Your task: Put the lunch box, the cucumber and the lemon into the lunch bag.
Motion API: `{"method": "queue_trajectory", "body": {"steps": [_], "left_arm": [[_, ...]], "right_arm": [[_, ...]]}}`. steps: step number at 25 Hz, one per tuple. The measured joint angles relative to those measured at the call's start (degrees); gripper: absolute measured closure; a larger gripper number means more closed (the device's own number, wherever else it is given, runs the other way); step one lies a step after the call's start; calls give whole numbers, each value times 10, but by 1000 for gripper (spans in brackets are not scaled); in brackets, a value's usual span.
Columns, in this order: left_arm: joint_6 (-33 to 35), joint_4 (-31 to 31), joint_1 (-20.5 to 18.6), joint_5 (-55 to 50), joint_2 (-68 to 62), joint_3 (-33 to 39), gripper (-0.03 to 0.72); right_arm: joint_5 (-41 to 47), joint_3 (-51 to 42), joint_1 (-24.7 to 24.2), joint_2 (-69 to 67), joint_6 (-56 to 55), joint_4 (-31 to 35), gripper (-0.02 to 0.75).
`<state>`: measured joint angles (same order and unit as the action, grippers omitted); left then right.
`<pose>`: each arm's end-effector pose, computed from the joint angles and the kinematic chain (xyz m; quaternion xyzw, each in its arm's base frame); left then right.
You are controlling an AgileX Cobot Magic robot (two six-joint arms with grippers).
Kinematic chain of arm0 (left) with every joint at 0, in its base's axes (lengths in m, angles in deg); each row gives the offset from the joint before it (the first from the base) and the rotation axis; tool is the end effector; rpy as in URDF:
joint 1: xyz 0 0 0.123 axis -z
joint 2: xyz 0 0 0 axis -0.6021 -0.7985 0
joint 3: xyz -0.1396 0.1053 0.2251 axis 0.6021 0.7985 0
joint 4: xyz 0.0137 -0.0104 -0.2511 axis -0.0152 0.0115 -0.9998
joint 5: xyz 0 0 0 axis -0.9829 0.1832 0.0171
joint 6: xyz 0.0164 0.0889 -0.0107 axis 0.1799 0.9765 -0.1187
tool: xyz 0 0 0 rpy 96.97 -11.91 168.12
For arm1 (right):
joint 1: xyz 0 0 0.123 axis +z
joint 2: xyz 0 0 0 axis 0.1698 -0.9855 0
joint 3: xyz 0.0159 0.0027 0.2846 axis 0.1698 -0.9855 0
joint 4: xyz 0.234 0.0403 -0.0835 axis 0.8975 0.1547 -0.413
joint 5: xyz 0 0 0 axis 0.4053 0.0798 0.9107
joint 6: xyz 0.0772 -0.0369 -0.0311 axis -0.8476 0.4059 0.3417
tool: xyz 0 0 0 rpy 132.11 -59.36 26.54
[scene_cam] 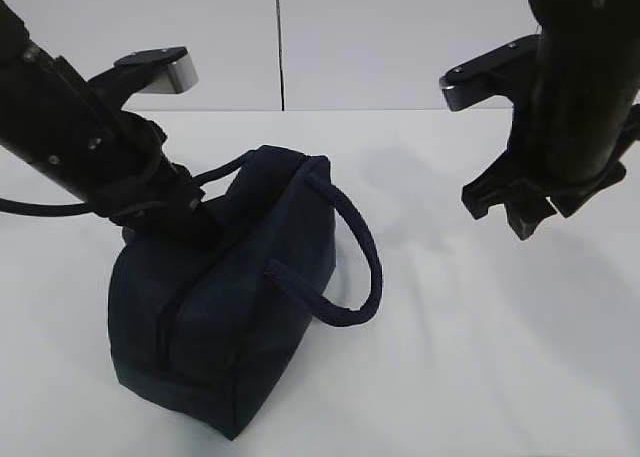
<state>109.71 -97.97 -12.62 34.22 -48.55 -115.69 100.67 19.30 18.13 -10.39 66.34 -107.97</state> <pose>0.2785 -0.1687 0.2455 0.2949 0.9109 -0.2405 0.1594 0.3012 0.1292 0.2681 -0.1690 0.9720 -0.1211 0.1095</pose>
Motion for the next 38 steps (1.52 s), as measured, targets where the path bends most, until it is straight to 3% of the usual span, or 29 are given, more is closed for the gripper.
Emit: {"method": "queue_trajectory", "body": {"steps": [12,18,20,32,38], "left_arm": [[-48,67,0,12,9,0,563],[-68,78,0,20,9,0,368],[-72,83,0,20,9,0,338],[-93,103,0,17,41,0,320],[-125,154,0,-13,57,0,321]], "right_arm": [[20,0,0,18,22,51,377],[21,0,0,47,30,57,377],[22,0,0,58,31,61,377],[26,0,0,146,56,130,377],[31,0,0,195,60,138,377]]}}
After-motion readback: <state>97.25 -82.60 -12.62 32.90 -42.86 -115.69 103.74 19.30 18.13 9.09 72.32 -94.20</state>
